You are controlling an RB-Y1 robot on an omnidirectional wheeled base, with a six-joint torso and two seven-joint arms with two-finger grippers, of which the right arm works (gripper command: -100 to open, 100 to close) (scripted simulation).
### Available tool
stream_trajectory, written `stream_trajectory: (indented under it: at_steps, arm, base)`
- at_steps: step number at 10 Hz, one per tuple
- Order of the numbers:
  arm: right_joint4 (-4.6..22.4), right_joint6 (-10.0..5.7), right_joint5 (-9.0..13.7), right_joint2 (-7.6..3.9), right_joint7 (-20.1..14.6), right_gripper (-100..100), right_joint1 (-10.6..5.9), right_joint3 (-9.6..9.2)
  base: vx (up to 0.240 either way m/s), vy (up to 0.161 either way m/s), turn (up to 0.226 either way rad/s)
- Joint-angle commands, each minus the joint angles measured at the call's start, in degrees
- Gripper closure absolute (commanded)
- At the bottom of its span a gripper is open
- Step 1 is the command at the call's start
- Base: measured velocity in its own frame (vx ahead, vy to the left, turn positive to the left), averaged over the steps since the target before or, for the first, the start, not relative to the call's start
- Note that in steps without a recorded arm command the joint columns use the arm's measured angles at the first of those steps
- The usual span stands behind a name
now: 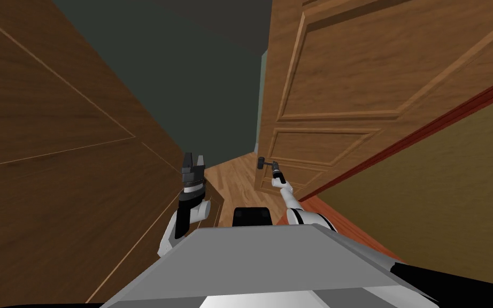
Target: Push the door open
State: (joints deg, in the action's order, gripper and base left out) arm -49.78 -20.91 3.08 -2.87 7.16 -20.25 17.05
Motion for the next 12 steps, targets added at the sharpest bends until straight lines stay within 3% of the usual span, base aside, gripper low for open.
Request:
stream_trajectory:
  at_steps: [1,4,5,8,12]
  arm:
    - [-1.11,-0.79,0.58,-1.20,0.97,100,0.32,1.82]
    - [-1.11,-0.79,0.58,-1.20,0.97,100,0.32,1.82]
    - [-0.77,-0.45,1.91,-0.91,2.37,-100,-0.45,0.55]
    - [2.33,-1.97,4.54,-1.33,4.18,-100,-2.31,-1.42]
    - [6.75,-4.13,8.29,-1.05,6.77,-100,-4.97,-4.23]
  base:
    - [0.181,-0.038,-0.077]
    - [0.061,-0.016,-0.069]
    - [-0.021,-0.039,-0.177]
    - [-0.040,-0.018,-0.116]
    - [-0.037,0.003,-0.128]
